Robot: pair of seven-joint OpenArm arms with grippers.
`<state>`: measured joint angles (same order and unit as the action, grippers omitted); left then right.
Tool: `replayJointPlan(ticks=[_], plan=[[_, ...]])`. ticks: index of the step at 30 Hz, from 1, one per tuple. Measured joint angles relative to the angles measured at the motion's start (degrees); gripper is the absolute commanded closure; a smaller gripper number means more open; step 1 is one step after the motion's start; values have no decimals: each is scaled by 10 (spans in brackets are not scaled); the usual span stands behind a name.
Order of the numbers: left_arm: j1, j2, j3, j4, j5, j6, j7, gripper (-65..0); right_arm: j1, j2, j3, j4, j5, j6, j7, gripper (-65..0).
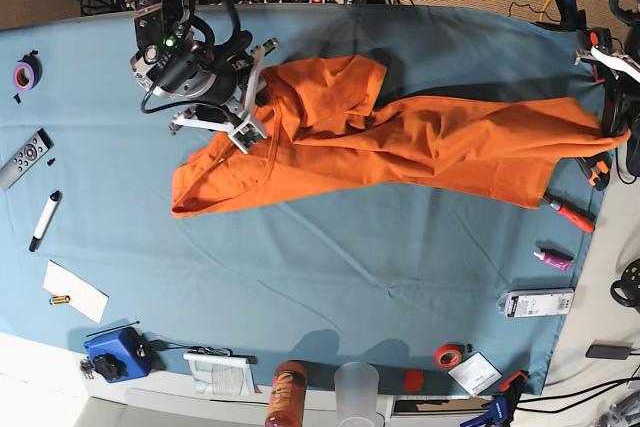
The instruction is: Layout the t-shirt on the table in an organized manner, then fold the t-shirt properly
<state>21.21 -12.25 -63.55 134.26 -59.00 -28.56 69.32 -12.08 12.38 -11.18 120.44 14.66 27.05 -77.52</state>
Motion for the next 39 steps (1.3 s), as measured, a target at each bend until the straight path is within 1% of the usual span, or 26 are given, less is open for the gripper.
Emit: replayJointPlan(ticks=[3, 7, 8, 11, 13, 14, 18, 22, 27, 28, 29, 30, 31, 33, 36, 39], plan=[[0, 0, 0, 0, 0, 0, 0, 0, -3, 0, -2, 0, 4, 0, 19, -185], [0, 0, 0, 0, 0, 0, 0, 0, -3, 0, -2, 0, 3, 1, 19, -178], [0, 0, 0, 0, 0, 0, 0, 0, -5, 0, -2, 0, 5, 1, 19, -153], [0, 0, 0, 0, 0, 0, 0, 0, -12, 0, -2, 0, 42, 1, 3, -69], [0, 0, 0, 0, 0, 0, 0, 0, -19, 0, -2, 0, 40, 1, 1, -10], [0, 0, 0, 0, 0, 0, 0, 0, -23, 0, -2, 0, 38, 0, 1, 0], [0, 0, 0, 0, 0, 0, 0, 0, -32, 0, -2, 0, 40, 0, 2, 0], [0, 0, 0, 0, 0, 0, -4, 0, -25, 0, -2, 10, 36, 0, 27, 0], [0, 0, 0, 0, 0, 0, -4, 0, -25, 0, 3, 108, 38, 0, 90, 0], [0, 0, 0, 0, 0, 0, -4, 0, -25, 0, 10, 133, 40, -4, 106, 0], [0, 0, 0, 0, 0, 0, -3, 0, -25, -1, 23, 143, 49, -13, 133, 0], [0, 0, 0, 0, 0, 0, -3, 0, -23, -2, 34, 142, 49, -22, 145, 0], [0, 0, 0, 0, 0, 0, -3, 0, -22, -2, 49, 137, 47, -31, 134, 0], [2, 0, 0, 0, 0, 0, -2, 0, -23, -1, 86, 135, 47, -33, 127, 0], [11, 0, -2, 0, 1, 0, 3, 0, -21, -1, 120, 136, 49, -32, 85, 0], [10, 0, -2, 0, 3, 0, 0, 0, -30, -2, 147, 136, 48, -30, 80, -8]])
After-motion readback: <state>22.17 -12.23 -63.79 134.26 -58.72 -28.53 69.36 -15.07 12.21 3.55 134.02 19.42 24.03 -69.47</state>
